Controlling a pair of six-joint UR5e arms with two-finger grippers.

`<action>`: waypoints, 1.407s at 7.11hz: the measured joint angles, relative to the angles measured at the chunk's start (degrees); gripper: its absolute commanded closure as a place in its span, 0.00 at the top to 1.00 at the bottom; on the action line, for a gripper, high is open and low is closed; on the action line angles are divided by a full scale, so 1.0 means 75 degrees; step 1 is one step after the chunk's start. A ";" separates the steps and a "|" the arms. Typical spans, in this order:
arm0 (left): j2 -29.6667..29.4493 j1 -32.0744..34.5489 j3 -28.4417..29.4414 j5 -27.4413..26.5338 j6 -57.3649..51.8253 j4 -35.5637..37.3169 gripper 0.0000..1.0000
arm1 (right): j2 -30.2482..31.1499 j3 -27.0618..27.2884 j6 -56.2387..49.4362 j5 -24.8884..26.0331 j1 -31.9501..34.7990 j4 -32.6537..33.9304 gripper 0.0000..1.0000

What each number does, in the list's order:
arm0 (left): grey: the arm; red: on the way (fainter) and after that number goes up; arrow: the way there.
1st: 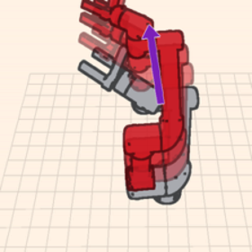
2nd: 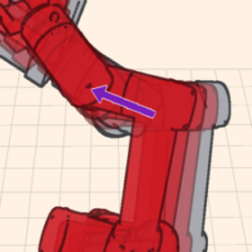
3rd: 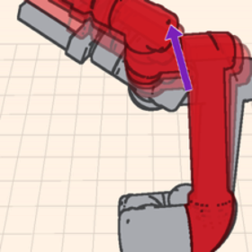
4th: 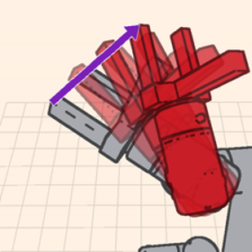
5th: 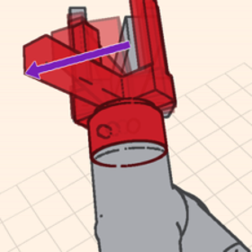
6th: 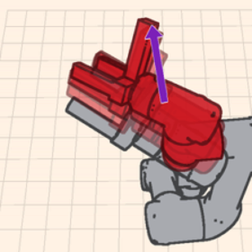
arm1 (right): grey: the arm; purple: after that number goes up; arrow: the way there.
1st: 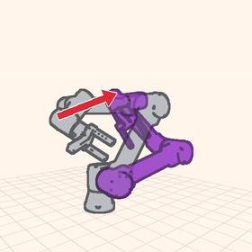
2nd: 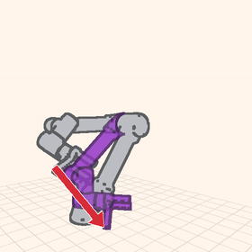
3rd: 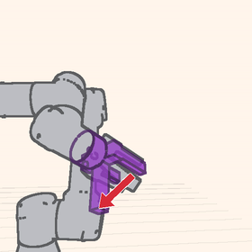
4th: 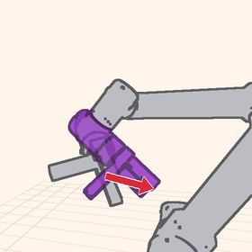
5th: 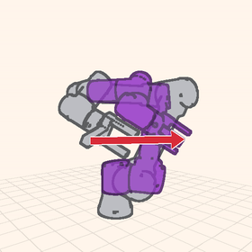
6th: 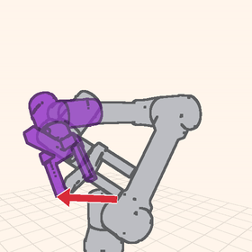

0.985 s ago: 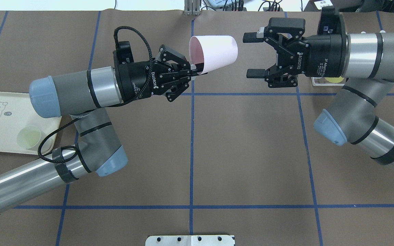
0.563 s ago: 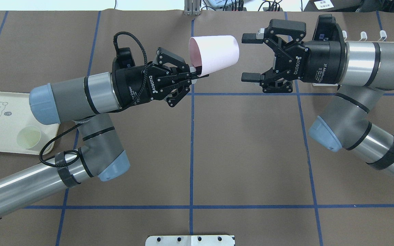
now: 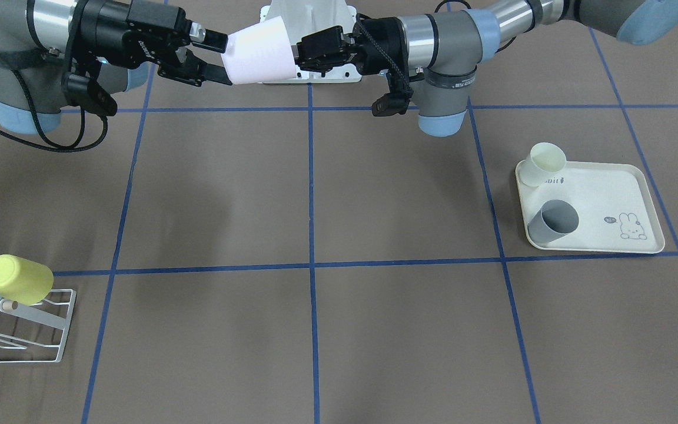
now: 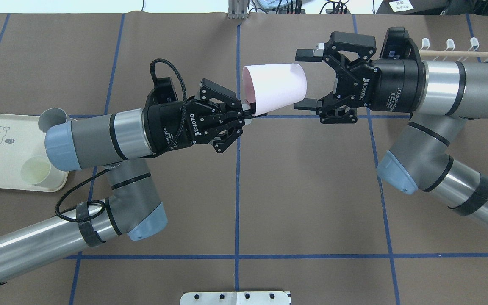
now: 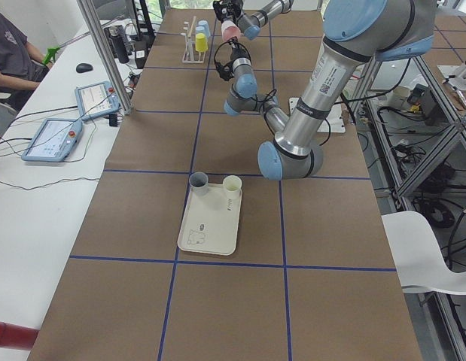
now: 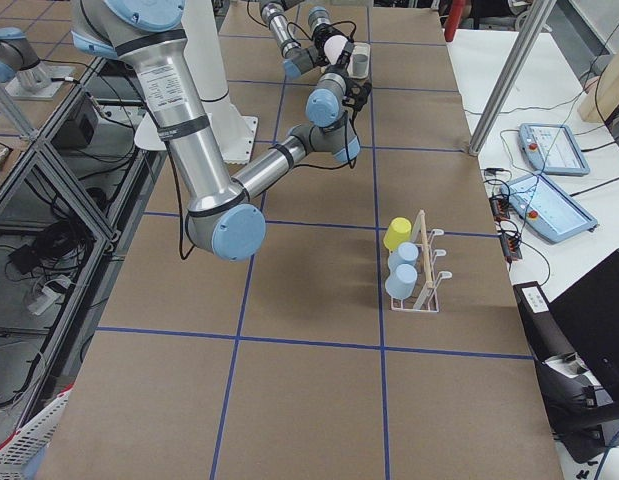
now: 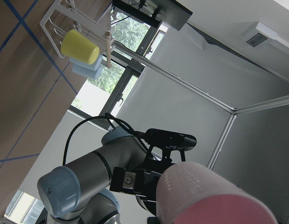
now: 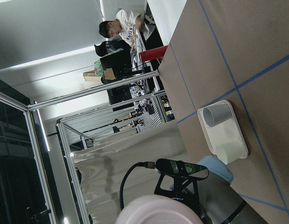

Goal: Transfer IKEA cup to right arm and place on rack

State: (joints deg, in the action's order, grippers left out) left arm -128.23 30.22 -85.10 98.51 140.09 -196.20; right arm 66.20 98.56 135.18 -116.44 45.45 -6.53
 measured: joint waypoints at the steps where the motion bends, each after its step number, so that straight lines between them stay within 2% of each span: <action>1: -0.0003 -0.0030 0.0001 -0.0015 0.0000 -0.0029 0.00 | 0.0002 -0.0004 0.0008 0.0010 -0.0053 -0.0066 0.98; 2: -0.0005 -0.0054 0.0002 -0.0026 0.0001 -0.0039 0.00 | 0.0001 -0.0003 0.0010 0.0026 -0.0093 -0.0097 0.90; 3: -0.0013 -0.0066 0.0003 -0.0030 0.0001 -0.0042 0.00 | -0.0001 -0.0001 0.0011 0.0047 -0.0131 -0.0108 0.69; 4: -0.0018 -0.0081 0.0003 -0.0032 -0.0002 -0.0047 0.25 | -0.0006 0.0001 0.0012 0.0088 -0.0172 -0.0115 0.47; 5: -0.0018 -0.0099 0.0007 -0.0031 -0.0007 -0.0048 0.62 | -0.0008 0.0002 0.0012 0.0149 -0.0197 -0.0151 0.32; 6: -0.0017 -0.0105 0.0015 -0.0036 -0.0028 -0.0049 1.00 | -0.0002 -0.0008 0.0001 0.0180 -0.0207 -0.0216 0.26; 10: 0.0335 0.0056 -0.0078 -0.0355 -0.0283 -0.0082 1.00 | 0.0061 -0.0040 -0.0093 0.0248 -0.0160 -0.0347 0.26</action>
State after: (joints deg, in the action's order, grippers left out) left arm -125.72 30.64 -85.69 95.84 137.97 -196.81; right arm 66.65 98.26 134.48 -114.58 44.25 -9.13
